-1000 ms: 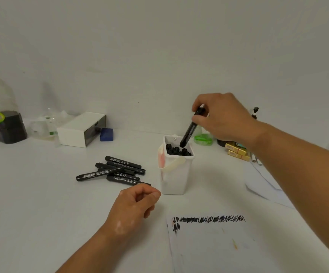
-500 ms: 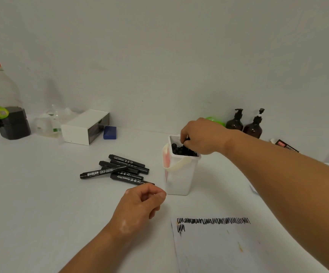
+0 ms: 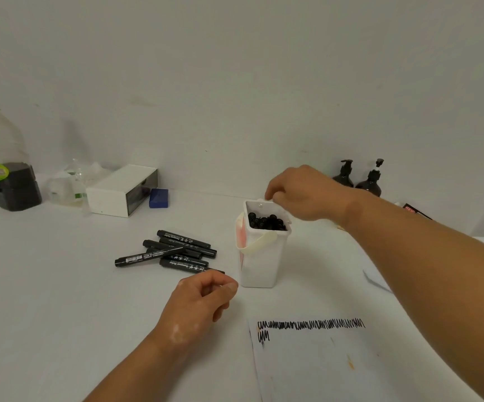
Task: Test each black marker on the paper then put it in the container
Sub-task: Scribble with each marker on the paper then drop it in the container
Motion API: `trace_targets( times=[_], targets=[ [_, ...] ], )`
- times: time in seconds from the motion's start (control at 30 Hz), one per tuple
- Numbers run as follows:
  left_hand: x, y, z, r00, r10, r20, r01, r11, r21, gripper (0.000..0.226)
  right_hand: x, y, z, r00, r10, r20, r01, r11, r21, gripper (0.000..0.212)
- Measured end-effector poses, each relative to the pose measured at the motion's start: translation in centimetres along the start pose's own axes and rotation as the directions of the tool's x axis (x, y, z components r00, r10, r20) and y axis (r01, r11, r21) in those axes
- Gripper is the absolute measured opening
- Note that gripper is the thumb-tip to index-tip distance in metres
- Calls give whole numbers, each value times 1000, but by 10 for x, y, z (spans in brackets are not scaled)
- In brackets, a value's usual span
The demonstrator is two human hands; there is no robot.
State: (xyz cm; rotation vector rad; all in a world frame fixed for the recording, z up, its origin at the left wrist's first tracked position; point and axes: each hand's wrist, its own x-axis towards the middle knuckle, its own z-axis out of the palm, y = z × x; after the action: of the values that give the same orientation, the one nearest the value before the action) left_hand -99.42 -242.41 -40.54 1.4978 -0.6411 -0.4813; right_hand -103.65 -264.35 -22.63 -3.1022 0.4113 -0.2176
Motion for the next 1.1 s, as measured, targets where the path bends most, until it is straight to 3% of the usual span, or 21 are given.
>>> trace_targets(
  times=[0.13,0.23,0.47,0.57,0.67,0.8,0.97,1.1],
  targets=[
    [2,2,-3,1000,-2,-25,2,1000,5,10,-37,15,-7,957,63,-283,12,967,256,25],
    [3,3,-6,998,-4,-56,6,999,37,10,-78,18,10,917,115,-381,44,922,384,22],
    [5,1,-14,994,7,-105,2,996,87,10,-145,22,93,963,191,-193,-50,824,565,25],
    [6,-2,-19,987,67,-149,-29,969,247,13,-155,20,124,961,223,-161,-77,779,622,27],
    [4,-5,-17,941,240,-240,-63,818,571,17,-159,18,139,956,245,-164,-75,739,669,28],
    [12,-7,-11,920,364,-144,-91,557,826,28,-162,16,144,954,239,-181,-39,697,716,26],
    [36,-8,-4,939,343,21,-100,212,972,43,-163,18,147,959,233,-160,-35,661,750,21],
    [48,-10,0,968,235,90,-103,43,994,39,-164,19,148,960,237,-146,-43,646,762,19]
  ],
)
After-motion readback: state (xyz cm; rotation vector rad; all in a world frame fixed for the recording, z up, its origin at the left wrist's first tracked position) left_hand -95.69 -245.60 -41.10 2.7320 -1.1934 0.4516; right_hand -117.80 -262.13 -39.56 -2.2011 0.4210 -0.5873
